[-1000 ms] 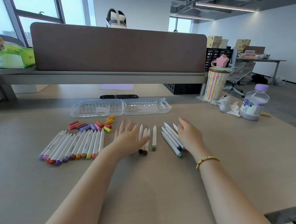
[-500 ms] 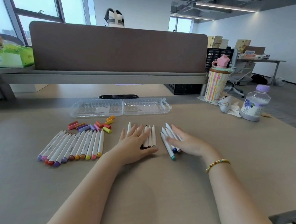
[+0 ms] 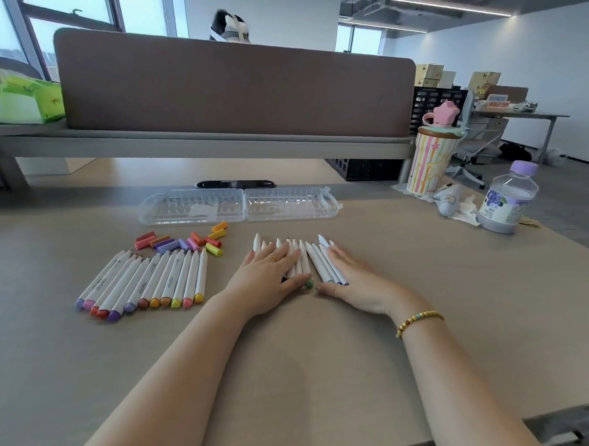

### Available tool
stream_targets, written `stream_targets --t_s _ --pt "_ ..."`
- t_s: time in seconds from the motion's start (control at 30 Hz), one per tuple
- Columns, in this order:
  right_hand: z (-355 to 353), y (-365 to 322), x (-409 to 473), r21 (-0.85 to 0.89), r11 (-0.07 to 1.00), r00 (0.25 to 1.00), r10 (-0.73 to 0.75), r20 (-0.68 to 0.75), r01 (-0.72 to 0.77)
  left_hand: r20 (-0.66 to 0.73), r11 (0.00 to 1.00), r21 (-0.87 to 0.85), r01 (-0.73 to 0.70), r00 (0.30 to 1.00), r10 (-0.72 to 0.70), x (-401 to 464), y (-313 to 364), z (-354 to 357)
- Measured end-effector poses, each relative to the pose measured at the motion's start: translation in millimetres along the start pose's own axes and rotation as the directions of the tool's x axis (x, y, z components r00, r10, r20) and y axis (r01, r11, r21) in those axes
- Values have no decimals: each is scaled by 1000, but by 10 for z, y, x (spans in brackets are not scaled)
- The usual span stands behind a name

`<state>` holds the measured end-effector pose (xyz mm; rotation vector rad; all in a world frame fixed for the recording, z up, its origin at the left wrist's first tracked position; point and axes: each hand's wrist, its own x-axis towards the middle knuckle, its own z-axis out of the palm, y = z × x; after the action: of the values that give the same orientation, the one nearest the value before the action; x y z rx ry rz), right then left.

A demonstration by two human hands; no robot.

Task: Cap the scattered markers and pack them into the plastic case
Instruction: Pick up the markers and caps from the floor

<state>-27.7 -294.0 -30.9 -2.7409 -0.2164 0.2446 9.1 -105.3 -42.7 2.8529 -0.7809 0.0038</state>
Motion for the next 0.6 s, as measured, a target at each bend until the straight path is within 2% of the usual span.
stream_targets --t_s 0.1,0.2,0.3,0.4,0.5,0.6 --pt "62 -36 71 -24 999 997 19 -78 -21 -10 1000 8 16 1000 -16 1 13 27" --pt "101 -74 117 -54 998 996 17 -89 -22 -18 999 13 32 999 -32 12 35 41" --pt "8 -62 58 59 998 996 -18 -93 23 -19 999 10 47 999 -47 -5 91 29" --pt "-187 107 -85 203 979 999 16 -37 -8 8 999 3 46 999 -46 -23 125 7" --pt "-245 252 -158 158 986 998 34 61 -43 15 999 8 38 999 -39 -14 115 0" --pt "-194 258 -113 178 984 999 1 55 -10 -36 998 62 1 999 1 -12 116 -25"
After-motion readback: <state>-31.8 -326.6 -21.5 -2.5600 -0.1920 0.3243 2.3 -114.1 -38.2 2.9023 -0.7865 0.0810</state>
